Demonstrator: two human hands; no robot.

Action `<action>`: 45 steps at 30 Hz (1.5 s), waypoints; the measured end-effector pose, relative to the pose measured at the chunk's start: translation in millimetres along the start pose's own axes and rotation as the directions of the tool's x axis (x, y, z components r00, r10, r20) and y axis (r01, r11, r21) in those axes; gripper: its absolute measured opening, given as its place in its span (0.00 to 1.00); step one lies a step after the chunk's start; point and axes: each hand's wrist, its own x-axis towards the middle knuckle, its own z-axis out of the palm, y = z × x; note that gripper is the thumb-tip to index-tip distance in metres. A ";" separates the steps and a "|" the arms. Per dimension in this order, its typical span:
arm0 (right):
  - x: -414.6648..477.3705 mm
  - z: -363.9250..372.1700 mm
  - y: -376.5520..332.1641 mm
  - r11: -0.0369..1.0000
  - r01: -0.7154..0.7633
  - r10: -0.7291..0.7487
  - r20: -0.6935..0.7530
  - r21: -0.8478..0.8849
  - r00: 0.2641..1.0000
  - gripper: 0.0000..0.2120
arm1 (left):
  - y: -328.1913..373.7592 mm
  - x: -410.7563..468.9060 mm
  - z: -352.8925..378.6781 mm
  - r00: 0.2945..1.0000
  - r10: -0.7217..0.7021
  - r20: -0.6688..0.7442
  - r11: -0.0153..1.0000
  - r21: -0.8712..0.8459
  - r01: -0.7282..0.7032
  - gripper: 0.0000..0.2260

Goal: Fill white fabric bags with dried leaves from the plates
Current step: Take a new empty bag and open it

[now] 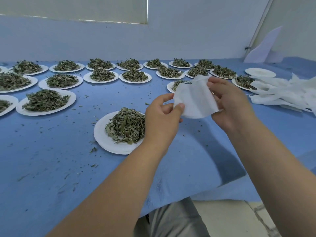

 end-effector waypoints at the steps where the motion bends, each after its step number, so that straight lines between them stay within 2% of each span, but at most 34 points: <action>1: 0.7 0.0 2.3 1.000 -0.003 0.002 -0.033 -0.021 0.999 0.08 | 0.5 0.3 -0.6 1.000 0.004 -0.018 1.000 -0.017 -0.005 0.09; 5: 3.0 -3.4 8.7 0.991 0.014 -0.027 -0.104 -0.130 0.994 0.10 | 4.9 1.7 -8.8 0.995 0.013 -0.101 0.995 -0.093 -0.022 0.06; 8: 0.1 1.8 10.2 0.984 0.047 -0.051 -0.020 -0.174 0.998 0.08 | 19.1 0.0 -20.0 0.984 0.071 -0.165 0.990 -0.113 -0.091 0.05; 10: -5.9 12.1 11.0 0.965 0.113 -0.110 0.027 -0.238 0.994 0.09 | 31.8 0.1 -29.7 0.972 0.136 -0.191 0.987 -0.063 -0.151 0.06; 12: -15.9 28.0 11.1 0.906 0.252 -0.249 0.053 -0.341 0.967 0.12 | 47.9 1.9 -42.5 0.949 0.220 -0.226 0.975 0.009 -0.224 0.08; 17: -48.0 91.0 6.1 0.722 0.591 -0.554 0.210 -0.361 0.806 0.15 | 100.1 10.7 -88.7 0.816 0.491 -0.306 0.853 0.362 -0.377 0.15; 19: -60.2 119.5 6.4 0.649 0.679 -0.603 0.312 -0.343 0.734 0.16 | 118.6 11.1 -110.8 0.738 0.613 -0.281 0.734 0.548 -0.401 0.14; 21: -72.0 145.7 10.7 0.596 0.748 -0.612 0.440 -0.292 0.658 0.18 | 129.3 8.8 -132.0 0.702 0.691 -0.173 0.580 0.713 -0.394 0.13; 24: -84.0 174.7 23.5 0.442 0.868 -0.598 0.647 -0.226 0.473 0.21 | 133.2 3.6 -158.5 0.736 0.677 -0.007 0.383 0.857 -0.344 0.12; 26: -85.7 187.7 33.0 0.343 0.917 -0.586 0.715 -0.205 0.380 0.22 | 132.7 -1.0 -173.9 0.741 0.671 0.020 0.327 0.889 -0.320 0.10; 30: -83.8 204.4 48.4 0.280 0.947 -0.581 0.758 -0.156 0.297 0.17 | 133.6 -10.7 -200.2 0.757 0.653 0.011 0.289 0.921 -0.262 0.13; 34: -78.8 212.3 60.4 0.200 0.975 -0.612 0.764 -0.100 0.204 0.14 | 133.6 -20.0 -213.6 0.762 0.646 0.043 0.270 0.921 -0.281 0.15; 36: -78.4 213.7 65.0 0.207 0.975 -0.617 0.761 -0.088 0.199 0.14 | 132.1 -23.0 -218.8 0.758 0.651 0.033 0.311 0.900 -0.306 0.17; 40: -73.0 212.6 67.4 0.371 0.923 -0.585 0.745 -0.106 0.320 0.10 | 126.0 -23.3 -227.7 0.809 0.588 0.003 0.439 0.839 -0.322 0.19; 42: -68.6 211.7 69.1 0.423 0.898 -0.542 0.759 -0.124 0.360 0.07 | 120.7 -19.5 -231.9 0.836 0.549 -0.010 0.491 0.813 -0.314 0.15; 44: -64.1 209.5 71.1 0.447 0.880 -0.494 0.776 -0.161 0.393 0.05 | 116.4 -14.6 -235.6 0.849 0.528 -0.022 0.517 0.801 -0.301 0.09; 45: -61.6 207.9 71.2 0.454 0.874 -0.474 0.784 -0.172 0.401 0.04 | 115.6 -12.2 -236.7 0.849 0.529 0.005 0.495 0.810 -0.313 0.13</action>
